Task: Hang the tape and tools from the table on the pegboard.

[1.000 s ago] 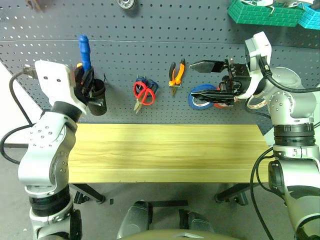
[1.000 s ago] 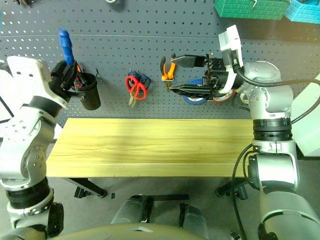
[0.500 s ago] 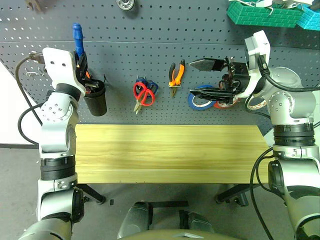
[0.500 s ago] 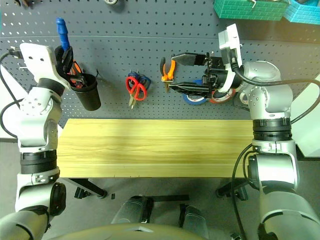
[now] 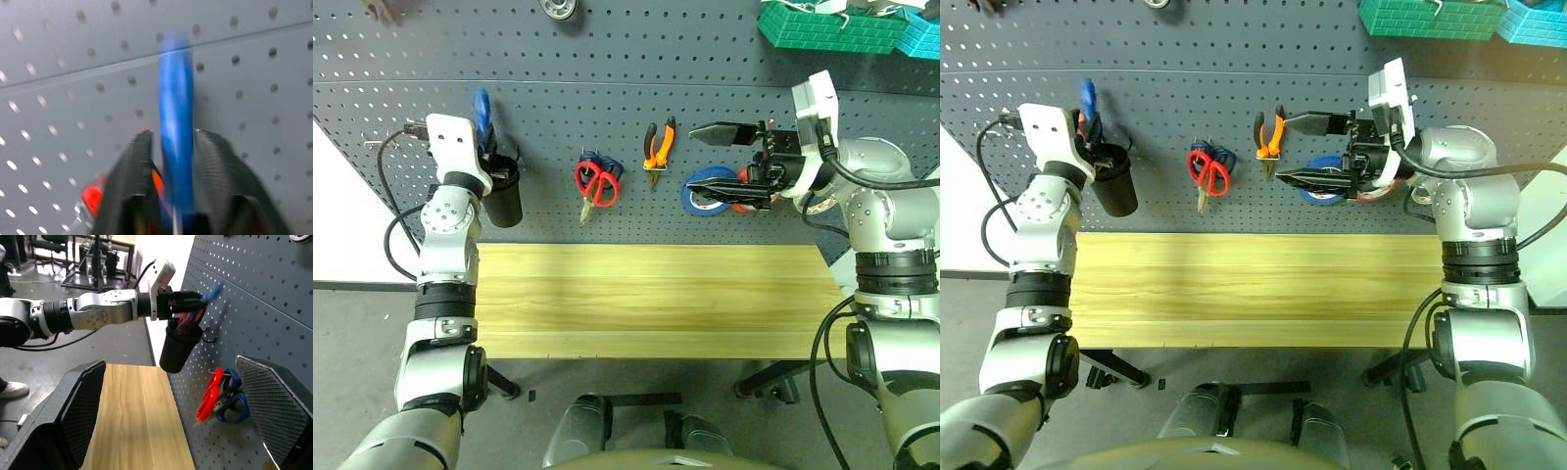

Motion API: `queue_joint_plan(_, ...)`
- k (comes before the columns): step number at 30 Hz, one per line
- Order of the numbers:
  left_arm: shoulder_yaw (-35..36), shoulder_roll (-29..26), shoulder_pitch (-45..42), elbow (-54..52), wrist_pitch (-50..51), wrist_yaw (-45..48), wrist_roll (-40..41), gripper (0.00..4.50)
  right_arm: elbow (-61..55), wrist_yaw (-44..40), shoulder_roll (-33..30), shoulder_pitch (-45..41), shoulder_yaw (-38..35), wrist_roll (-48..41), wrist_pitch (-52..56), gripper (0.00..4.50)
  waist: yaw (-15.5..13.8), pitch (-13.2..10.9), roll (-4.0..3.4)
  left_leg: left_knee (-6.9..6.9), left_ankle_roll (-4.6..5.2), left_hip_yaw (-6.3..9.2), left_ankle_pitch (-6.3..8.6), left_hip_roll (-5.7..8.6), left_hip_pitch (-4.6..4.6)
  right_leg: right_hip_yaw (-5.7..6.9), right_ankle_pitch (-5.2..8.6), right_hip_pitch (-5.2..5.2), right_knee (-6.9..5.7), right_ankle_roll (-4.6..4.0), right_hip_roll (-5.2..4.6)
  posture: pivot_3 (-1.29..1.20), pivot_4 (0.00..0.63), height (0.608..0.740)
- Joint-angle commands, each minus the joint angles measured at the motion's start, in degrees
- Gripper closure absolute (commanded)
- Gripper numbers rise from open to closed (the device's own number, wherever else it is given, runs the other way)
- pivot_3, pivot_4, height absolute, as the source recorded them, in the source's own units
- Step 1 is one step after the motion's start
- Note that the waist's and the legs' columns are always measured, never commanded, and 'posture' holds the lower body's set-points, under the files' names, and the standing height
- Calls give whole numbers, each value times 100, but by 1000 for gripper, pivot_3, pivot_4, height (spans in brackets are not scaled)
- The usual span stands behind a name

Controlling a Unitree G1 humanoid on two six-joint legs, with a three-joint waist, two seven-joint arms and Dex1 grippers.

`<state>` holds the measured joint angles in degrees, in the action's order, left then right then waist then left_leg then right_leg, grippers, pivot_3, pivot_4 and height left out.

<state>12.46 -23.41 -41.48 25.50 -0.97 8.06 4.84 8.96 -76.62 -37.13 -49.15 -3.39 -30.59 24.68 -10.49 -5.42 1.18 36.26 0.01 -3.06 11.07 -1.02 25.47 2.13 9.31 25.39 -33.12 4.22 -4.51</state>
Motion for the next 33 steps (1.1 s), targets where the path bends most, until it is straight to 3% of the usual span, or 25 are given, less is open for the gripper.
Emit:
queue_joint_plan(1,80,1,-42,-207,-211,-5,78,1580,-267,96,-123,20,-163,-93,11,0,10,0,0,0,0,0,0,0,0,0,0,0,0,0,0,184,50,740)
queue_joint_plan(5,21,0,183,-574,-365,253,197,261,-410,167,-185,136,-200,-134,82,0,42,0,0,0,0,0,0,0,-1,0,1,0,-1,-2,0,175,56,740)
queue_joint_plan(14,371,-164,1699,-2600,465,1288,1474,261,-733,371,-424,511,-384,-413,556,0,101,-1,-1,-2,2,-4,1,-14,-3,-1,4,0,2,-6,1,148,81,740)
queue_joint_plan(18,653,-624,2780,-3183,480,2666,2320,261,-920,484,-384,976,-268,-367,601,0,197,-5,-3,-1,3,-8,2,-37,-5,0,7,0,1,-9,3,153,95,740)
queue_joint_plan(22,785,-1057,3471,-2938,25,3802,2508,261,-1003,619,-227,1252,-223,-425,654,0,267,-20,-26,-6,2,-16,3,-45,-8,0,15,4,2,-22,6,161,102,740)
queue_joint_plan(27,937,-1173,3828,-2339,-446,4792,2662,261,-1067,632,-233,1680,-230,-436,702,0,239,-35,-47,-3,4,-24,4,-51,-5,2,17,4,8,-21,3,158,111,740)
queue_joint_plan(33,936,-1440,4060,-2002,-37,5589,2970,261,-1123,504,-430,2194,-316,-452,671,0,269,-49,-62,-5,6,-30,6,-58,-3,3,23,9,12,-13,3,136,112,740)
